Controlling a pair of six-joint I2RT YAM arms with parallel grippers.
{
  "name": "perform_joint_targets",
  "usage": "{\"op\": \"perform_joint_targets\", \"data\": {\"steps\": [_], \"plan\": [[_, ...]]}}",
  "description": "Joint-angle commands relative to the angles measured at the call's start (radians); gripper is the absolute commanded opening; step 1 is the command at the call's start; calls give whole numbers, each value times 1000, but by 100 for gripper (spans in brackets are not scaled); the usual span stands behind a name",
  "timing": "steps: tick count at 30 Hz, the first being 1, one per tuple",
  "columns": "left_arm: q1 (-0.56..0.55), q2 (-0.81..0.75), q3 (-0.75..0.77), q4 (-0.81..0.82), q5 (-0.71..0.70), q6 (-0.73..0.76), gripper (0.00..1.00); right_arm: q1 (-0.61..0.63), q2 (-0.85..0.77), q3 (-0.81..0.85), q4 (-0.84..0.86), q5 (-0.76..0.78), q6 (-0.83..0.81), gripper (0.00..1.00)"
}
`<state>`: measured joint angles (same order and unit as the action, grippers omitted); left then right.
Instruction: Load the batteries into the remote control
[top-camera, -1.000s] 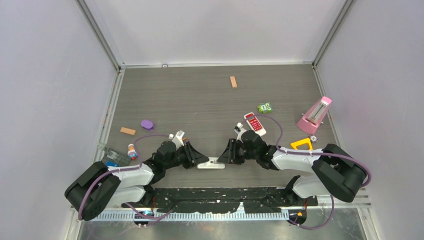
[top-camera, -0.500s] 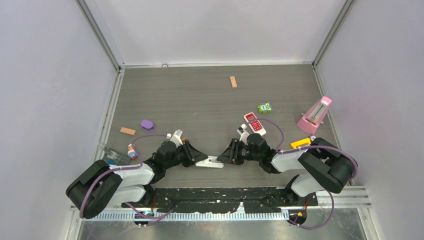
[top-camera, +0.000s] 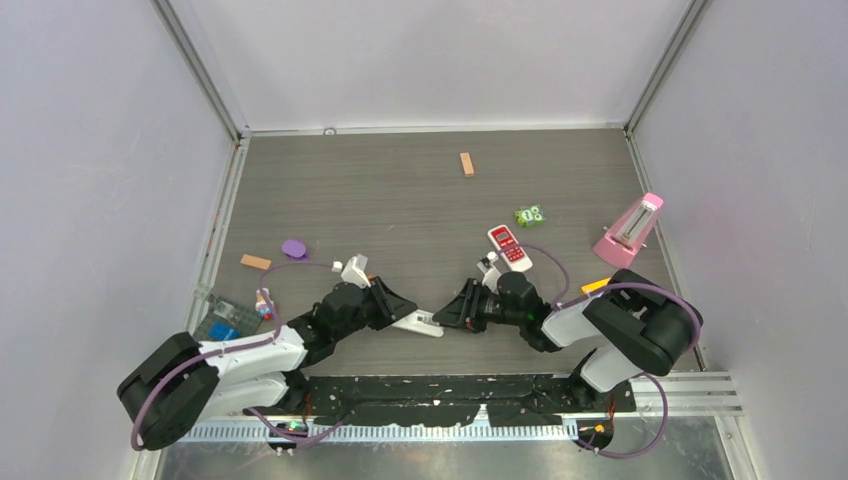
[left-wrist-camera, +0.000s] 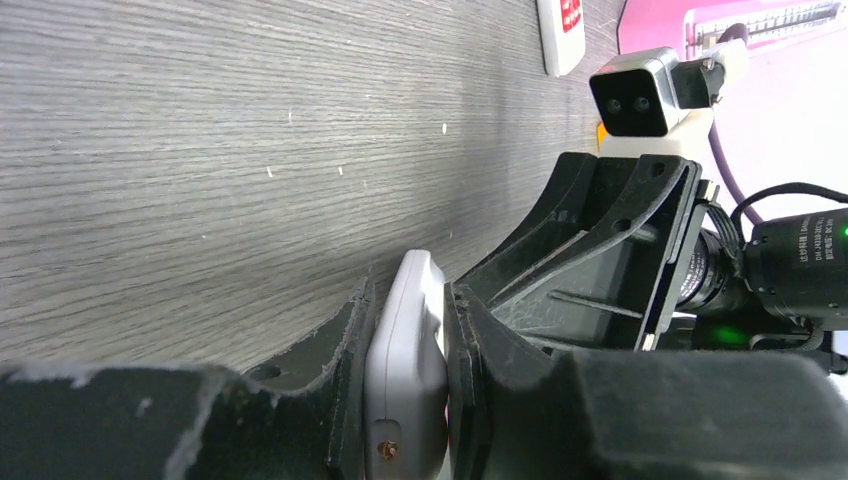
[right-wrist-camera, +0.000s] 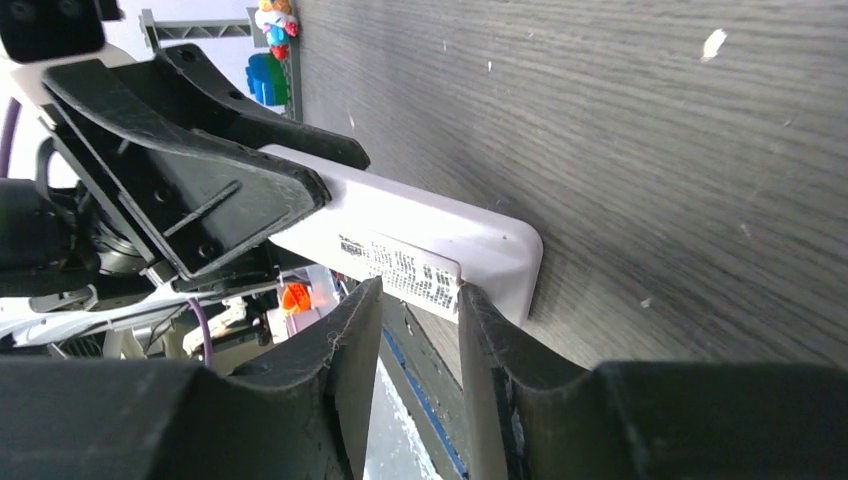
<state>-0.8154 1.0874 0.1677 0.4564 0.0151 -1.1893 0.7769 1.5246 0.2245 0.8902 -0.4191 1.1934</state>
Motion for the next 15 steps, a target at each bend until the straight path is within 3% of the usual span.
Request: {"op": "perform_joint_targets", "data": {"steps": [1,10,12,15], "plan": [[-59,-36,51,-319,-76,108,0,37,-98,78,245,-119,57,38],[-65,-47,81,-394,-121,135,0,-5,-205,124,36,-100,-11,39],[-65,-55,91,-415,-127,139,0,-18,-234,146,-86,-74,-68,40],[-65,-79,107,-453,-154,147,0,-46,-280,223,-403,3,-220,43]]}}
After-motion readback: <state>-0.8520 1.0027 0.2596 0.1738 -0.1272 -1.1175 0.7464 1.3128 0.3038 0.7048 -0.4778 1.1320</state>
